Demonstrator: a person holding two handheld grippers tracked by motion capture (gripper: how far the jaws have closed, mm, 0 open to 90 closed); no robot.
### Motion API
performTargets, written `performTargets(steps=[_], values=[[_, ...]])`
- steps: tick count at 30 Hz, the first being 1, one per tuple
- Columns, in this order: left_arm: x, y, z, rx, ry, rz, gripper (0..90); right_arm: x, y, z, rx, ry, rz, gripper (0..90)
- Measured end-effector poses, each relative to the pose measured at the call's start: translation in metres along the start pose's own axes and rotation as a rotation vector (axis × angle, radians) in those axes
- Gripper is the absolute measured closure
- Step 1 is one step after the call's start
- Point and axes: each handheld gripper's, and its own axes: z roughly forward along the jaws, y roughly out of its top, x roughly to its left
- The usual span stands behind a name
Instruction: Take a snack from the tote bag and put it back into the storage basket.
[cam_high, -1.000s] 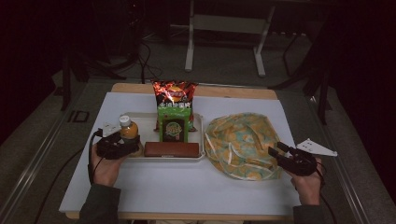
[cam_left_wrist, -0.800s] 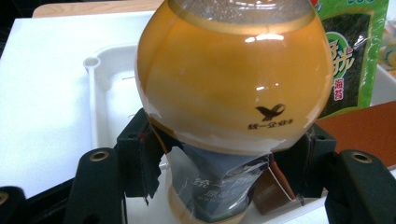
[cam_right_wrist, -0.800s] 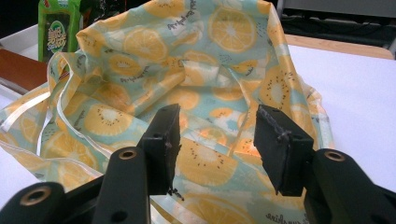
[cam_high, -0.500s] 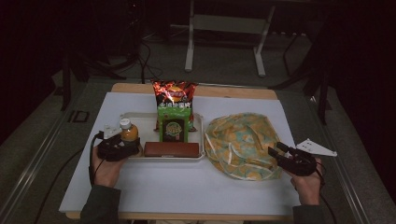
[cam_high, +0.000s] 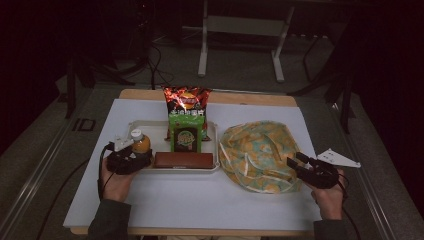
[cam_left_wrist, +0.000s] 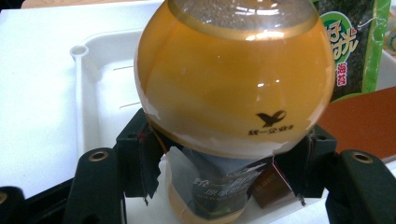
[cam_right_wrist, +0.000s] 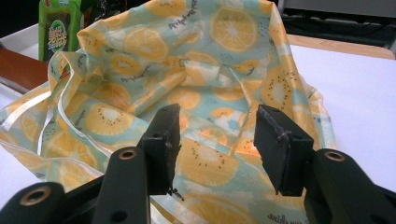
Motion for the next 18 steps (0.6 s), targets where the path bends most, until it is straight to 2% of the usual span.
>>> performTargets(steps=[10, 15, 18], values=[[-0.0018, -0.0034, -0.0016, 0.000, -0.005, 0.020, 36.7, 0.0001, 0.0000, 0.0001, 0.001, 0.001, 0.000, 50.4], [-0.0039, -0.0049, -0.0018, 0.001, -0.007, 0.049, 36.4, -0.0002, 0.0000, -0.0001, 0.000, 0.001, 0.000, 50.4], [-0.0038, -0.0054, -0.0019, 0.000, -0.010, 0.052, 36.3, -0.0006, 0.0001, -0.0009, 0.000, 0.001, 0.003, 50.4]])
